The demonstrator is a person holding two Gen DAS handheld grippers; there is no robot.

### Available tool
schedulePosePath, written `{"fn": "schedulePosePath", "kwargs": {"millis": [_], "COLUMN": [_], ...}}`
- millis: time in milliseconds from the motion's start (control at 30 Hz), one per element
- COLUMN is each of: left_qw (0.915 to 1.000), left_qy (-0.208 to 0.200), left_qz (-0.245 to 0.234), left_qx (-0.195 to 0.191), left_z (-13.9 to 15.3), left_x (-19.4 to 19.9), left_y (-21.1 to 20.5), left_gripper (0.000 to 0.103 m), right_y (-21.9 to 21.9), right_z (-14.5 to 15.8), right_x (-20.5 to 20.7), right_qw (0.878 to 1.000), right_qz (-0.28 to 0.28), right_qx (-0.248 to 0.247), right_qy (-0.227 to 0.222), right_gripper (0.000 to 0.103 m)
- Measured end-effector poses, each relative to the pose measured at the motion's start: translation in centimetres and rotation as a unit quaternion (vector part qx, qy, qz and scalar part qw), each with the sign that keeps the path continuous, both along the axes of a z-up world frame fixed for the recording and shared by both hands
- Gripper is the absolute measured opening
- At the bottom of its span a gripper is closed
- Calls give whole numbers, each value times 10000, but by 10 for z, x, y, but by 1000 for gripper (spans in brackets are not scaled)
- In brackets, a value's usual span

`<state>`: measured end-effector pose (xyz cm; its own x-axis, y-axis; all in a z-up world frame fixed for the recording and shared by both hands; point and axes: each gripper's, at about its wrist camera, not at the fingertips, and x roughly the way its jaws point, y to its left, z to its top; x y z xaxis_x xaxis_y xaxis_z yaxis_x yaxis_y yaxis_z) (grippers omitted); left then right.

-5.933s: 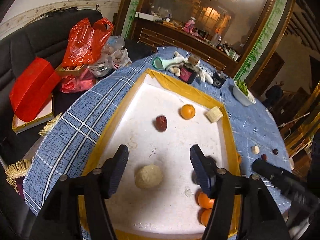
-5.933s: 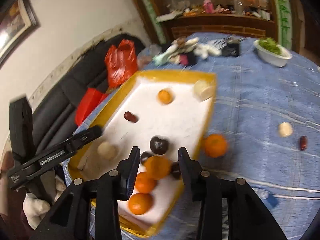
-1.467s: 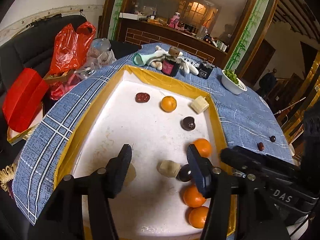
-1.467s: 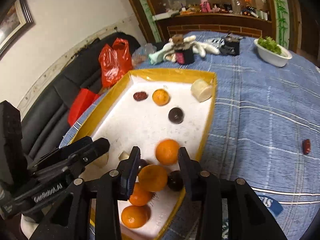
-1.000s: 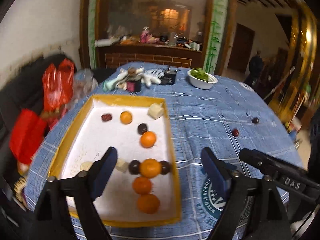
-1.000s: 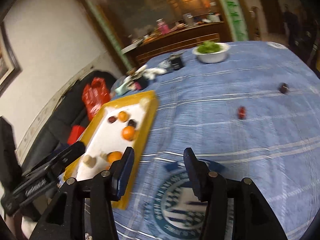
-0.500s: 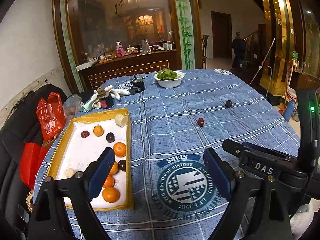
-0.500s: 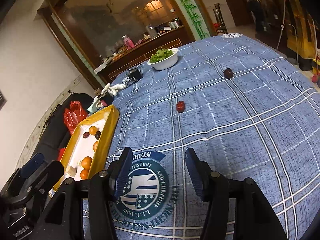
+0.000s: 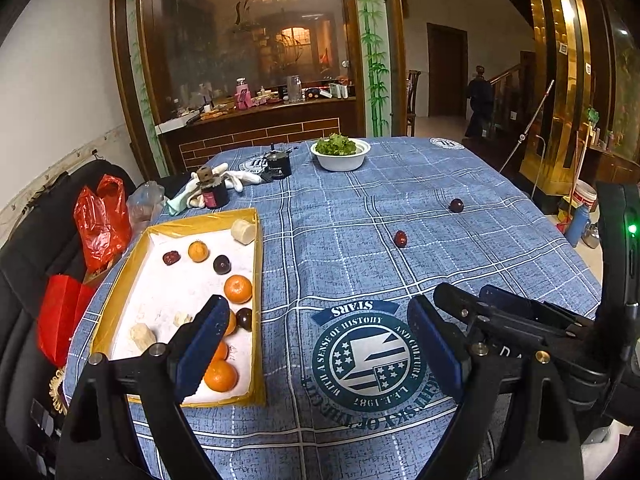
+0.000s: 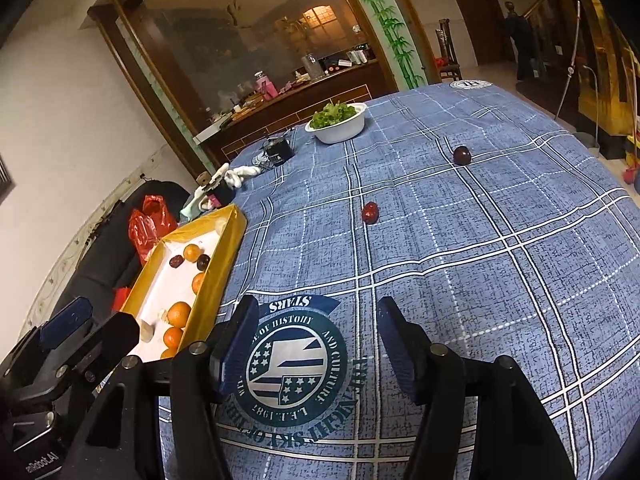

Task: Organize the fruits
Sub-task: 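Move both tools back toward the red date and dark plum on the cloth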

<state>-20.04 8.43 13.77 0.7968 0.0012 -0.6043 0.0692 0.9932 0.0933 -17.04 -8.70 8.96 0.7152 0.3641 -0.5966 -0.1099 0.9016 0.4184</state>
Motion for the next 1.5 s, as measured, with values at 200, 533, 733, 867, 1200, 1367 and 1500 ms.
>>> {"fn": "schedulePosePath", "kwargs": {"millis": [200, 533, 733, 867, 1200, 1367, 1500], "left_qw": [10000, 9999, 9998, 9997, 9995, 9923, 9829], "left_qy": [62, 114, 165, 235, 250, 645, 1025], "left_qz": [-13, 14, -10, -19, -209, -817, -1237], "left_qx": [-18, -46, -57, -36, -21, -672, -904], "left_z": [-4, -7, -11, -16, -2, -13, -44], "left_x": [1, 3, 5, 10, 54, 112, 160], "left_y": [3, 6, 6, 4, 9, -7, -39], "left_gripper": [90, 90, 90, 90, 90, 93, 88], "right_y": [7, 11, 10, 7, -59, -126, -150], "right_z": [-4, -7, -11, -15, -7, 6, -8], "right_x": [0, 2, 4, 7, 30, 81, 136], "right_qw": [9999, 9998, 9998, 9997, 9987, 9953, 9940], "right_qz": [55, 72, 60, 37, -460, -865, -924], "right_qx": [-90, -123, -114, -92, -112, -402, -320], "right_qy": [59, 113, 161, 208, 201, 181, 484], "right_gripper": [67, 67, 67, 67, 68, 68, 57]}}
